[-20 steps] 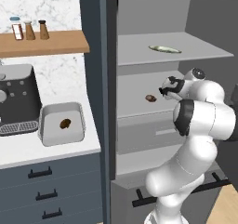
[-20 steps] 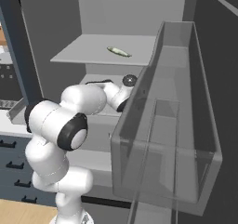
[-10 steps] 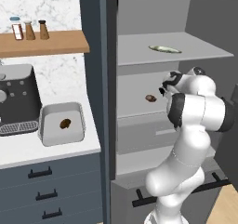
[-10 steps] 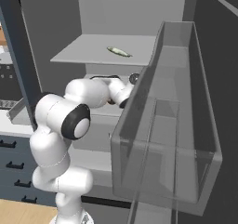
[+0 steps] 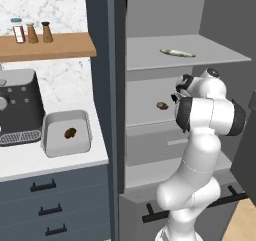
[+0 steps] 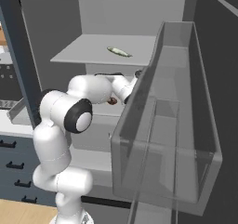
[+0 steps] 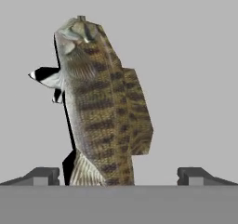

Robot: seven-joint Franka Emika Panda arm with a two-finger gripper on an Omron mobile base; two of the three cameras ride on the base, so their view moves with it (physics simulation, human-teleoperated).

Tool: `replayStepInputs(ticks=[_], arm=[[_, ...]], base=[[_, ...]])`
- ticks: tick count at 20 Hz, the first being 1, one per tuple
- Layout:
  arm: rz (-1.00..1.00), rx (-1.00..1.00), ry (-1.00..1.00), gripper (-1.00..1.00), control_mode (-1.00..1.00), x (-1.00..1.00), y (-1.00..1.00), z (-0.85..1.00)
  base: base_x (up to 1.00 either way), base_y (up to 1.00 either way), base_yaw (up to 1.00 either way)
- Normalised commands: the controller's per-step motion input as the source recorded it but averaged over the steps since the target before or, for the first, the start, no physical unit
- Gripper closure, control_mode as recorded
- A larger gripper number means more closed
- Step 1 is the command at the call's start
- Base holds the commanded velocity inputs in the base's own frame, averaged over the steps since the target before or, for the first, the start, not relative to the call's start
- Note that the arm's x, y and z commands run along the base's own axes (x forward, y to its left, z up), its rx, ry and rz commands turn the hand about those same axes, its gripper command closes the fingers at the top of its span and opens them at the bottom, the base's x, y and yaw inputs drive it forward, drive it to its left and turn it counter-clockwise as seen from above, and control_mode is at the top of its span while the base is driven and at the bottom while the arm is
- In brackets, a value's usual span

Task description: Place one mushroom and one fish in each tupperware on the nearby counter, to pack two identical lunches.

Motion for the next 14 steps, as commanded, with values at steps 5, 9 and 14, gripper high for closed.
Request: replayStepInputs(ticks=[5, 9, 14], arm=[[0.08, -0.02, 0.1, -1.0, -1.0, 0.08, 0.0, -0.54], [0.08, -0.13, 0.0, 1.0, -1.0, -0.03, 0.13, -0.82], [0.03, -0.1, 0.0, 1.0, -1.0, -0.27, 0.14, -0.63]], base=[[0.0, 0.0, 0.0], [0.0, 0.0, 0.0], [0.0, 0.0, 0.0]])
